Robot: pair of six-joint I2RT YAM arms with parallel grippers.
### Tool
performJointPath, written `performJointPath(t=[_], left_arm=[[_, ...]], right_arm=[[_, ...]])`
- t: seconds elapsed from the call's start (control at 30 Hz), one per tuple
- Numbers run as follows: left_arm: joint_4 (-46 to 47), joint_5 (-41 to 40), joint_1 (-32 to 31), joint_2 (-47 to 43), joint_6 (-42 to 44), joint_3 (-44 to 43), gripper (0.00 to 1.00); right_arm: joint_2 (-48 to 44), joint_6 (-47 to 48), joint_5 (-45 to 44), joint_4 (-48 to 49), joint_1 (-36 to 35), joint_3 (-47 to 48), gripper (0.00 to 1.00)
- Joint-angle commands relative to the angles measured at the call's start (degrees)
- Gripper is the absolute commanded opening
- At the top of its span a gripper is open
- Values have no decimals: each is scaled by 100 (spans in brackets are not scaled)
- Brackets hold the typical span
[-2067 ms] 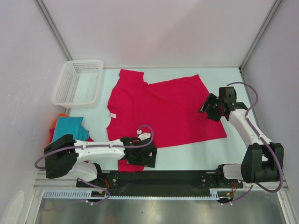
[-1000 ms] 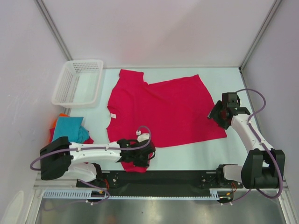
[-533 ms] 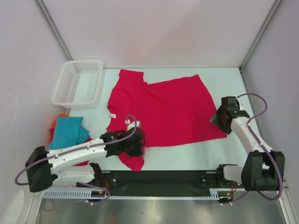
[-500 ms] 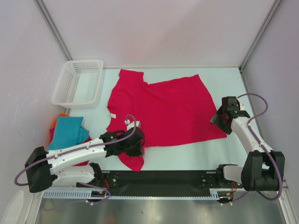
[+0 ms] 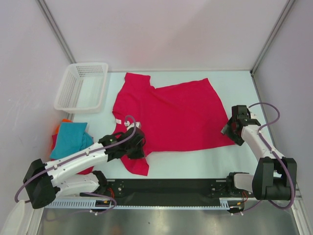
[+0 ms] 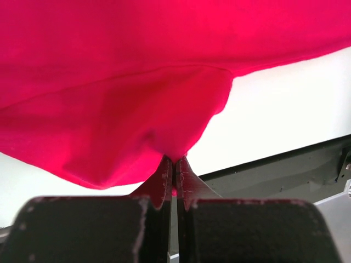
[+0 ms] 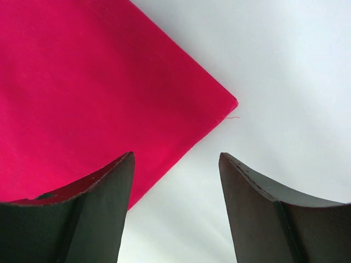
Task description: Fold and stack the t-shirts
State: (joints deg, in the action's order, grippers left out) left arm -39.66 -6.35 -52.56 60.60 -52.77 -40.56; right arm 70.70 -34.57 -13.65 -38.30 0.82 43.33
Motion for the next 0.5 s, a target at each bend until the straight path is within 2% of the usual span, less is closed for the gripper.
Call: performJointPath(t=[0.0,0.23,0.47], left_arm=[[46,186,342,-153,390,-233,0],[90,441,922,-57,882,-514,0],[125,730,1230,49,1085,-699,0]], right_arm=[[-21,-76,-287,34,15,-61,68],[40,-85,-419,51,15,-132,68],[155,-138,-507,174,23,-264,68]])
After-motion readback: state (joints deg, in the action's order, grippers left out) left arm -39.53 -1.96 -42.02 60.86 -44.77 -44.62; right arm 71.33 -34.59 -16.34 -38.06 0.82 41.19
